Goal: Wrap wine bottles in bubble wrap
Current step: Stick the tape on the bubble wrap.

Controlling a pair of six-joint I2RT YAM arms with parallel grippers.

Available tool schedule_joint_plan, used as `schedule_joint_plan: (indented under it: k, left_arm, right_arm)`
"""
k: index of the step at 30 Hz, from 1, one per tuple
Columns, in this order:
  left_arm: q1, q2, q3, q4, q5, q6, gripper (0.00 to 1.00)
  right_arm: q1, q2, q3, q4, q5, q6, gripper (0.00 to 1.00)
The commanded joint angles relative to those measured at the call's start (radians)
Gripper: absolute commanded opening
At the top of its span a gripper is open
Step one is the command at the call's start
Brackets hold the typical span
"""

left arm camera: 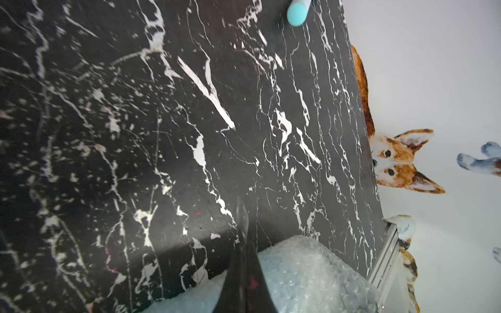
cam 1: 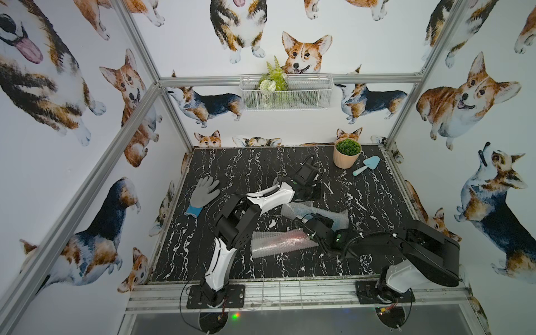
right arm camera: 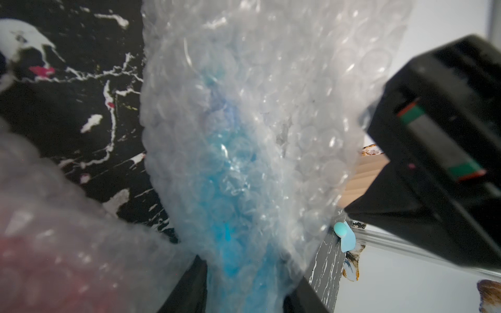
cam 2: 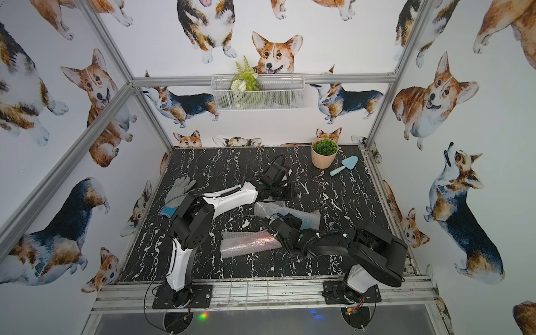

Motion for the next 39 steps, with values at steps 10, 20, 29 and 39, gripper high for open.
schedule_joint_plan:
  k: [10,20,29,39]
  left_arm:
    - [-0.026,-0.023,-0.075,-0.055,0.065,0.046,0.00]
    - [-0.030,-0.053,-0.099,-0.072,0.061,0.066,0.00]
    - [-0.031,-0.066,-0.114,-0.076,0.053,0.078,0.00]
    - [-0.031,-0.081,-0.139,-0.064,0.056,0.080,0.00]
  right_arm:
    - [-0.025,-0.077,0.002,-0.101,-0.080,0.001,0.61]
    - [-0.120,-0.379,0.029,-0.345,-0.295,0.130,0.87]
    - [-0.521,-0.608,0.107,-0.648,-0.881,0.236,0.99]
    - [-0.728,-0.271,0.301,-0.712,-1.196,0.130,0.99]
